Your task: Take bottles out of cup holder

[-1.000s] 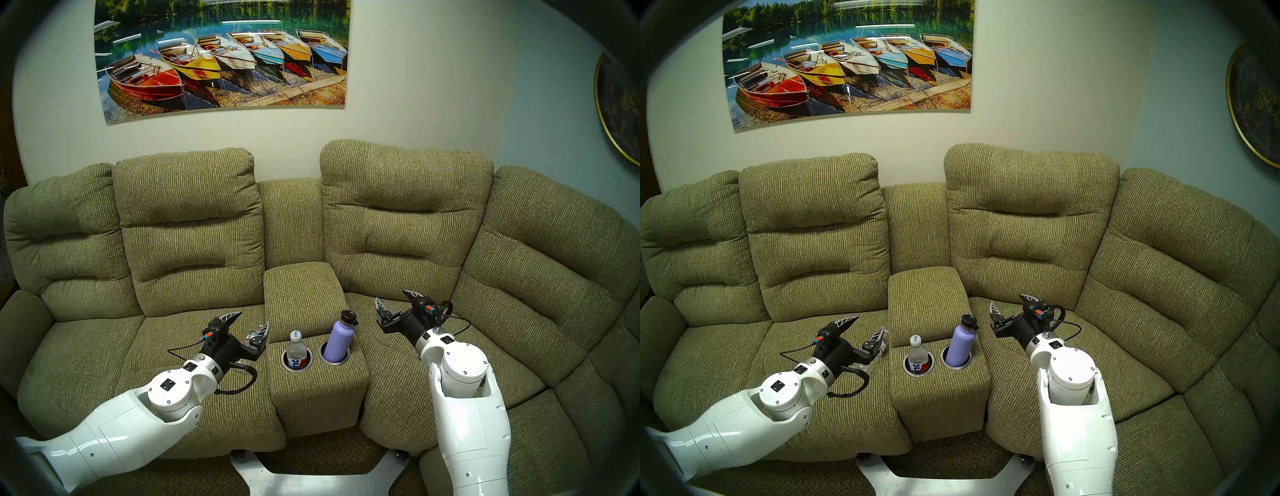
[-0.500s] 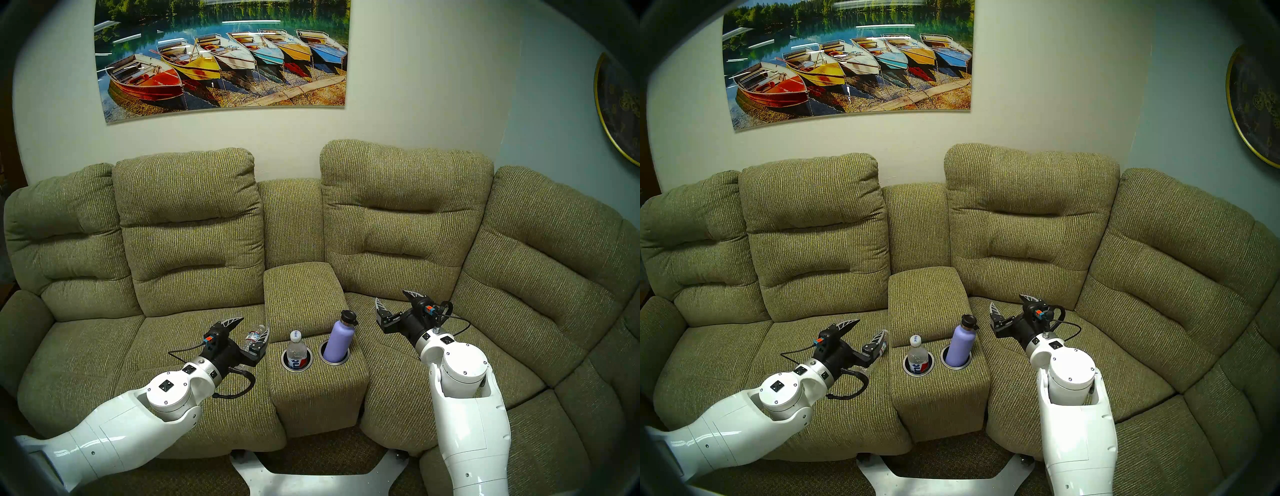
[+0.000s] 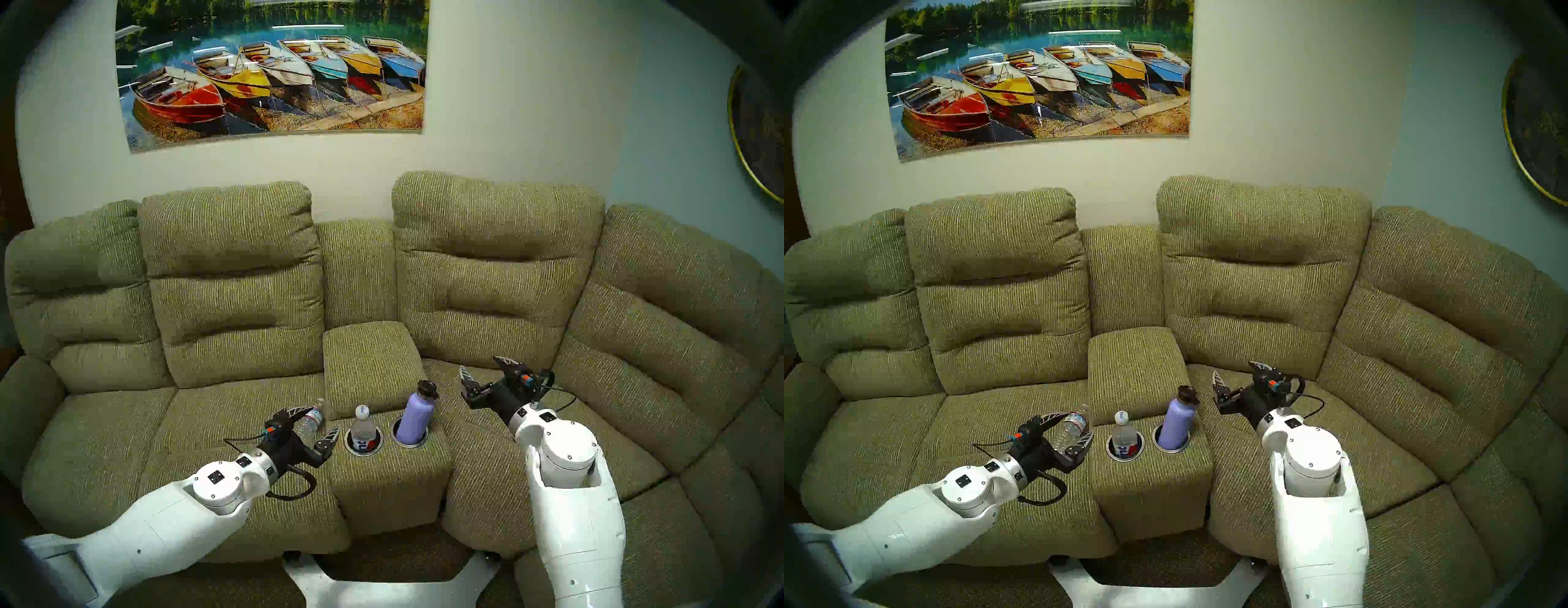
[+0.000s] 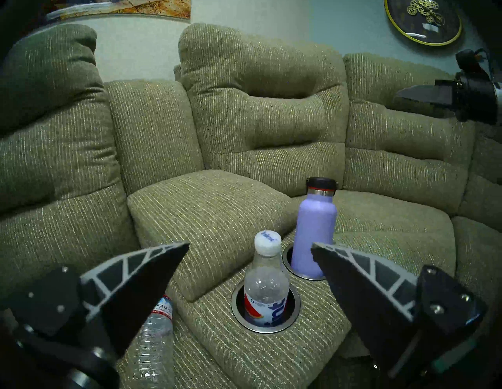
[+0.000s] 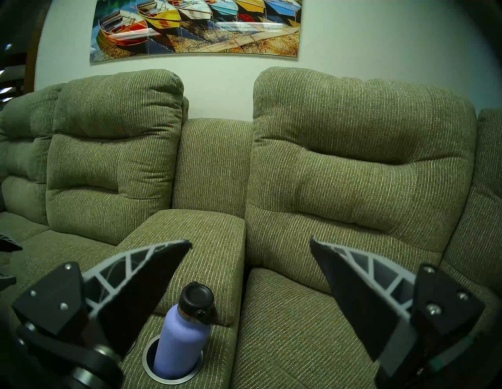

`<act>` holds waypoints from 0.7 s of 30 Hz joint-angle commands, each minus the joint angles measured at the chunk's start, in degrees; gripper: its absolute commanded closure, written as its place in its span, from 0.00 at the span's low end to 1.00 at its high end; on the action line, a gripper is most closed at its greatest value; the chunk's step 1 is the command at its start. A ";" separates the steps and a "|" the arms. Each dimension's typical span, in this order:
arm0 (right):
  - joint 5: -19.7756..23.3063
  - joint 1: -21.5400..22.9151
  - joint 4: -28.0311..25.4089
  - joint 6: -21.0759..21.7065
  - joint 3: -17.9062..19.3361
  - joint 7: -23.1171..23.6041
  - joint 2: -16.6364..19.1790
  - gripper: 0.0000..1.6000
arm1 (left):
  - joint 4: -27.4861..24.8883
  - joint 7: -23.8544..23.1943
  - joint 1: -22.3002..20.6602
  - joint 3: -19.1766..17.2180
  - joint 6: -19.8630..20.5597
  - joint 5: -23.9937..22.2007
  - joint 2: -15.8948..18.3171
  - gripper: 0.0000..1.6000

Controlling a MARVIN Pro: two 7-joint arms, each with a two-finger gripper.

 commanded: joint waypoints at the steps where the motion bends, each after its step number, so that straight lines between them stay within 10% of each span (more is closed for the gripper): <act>1: 0.05 0.39 -0.98 -0.16 0.01 0.01 0.04 0.00 | 5.22 -1.78 -6.81 -0.10 0.04 2.65 -5.49 0.00; 21: 0.05 0.37 -1.05 -0.13 0.00 0.01 0.04 0.00 | 20.91 -8.09 -15.69 0.77 -4.08 6.49 -14.30 0.00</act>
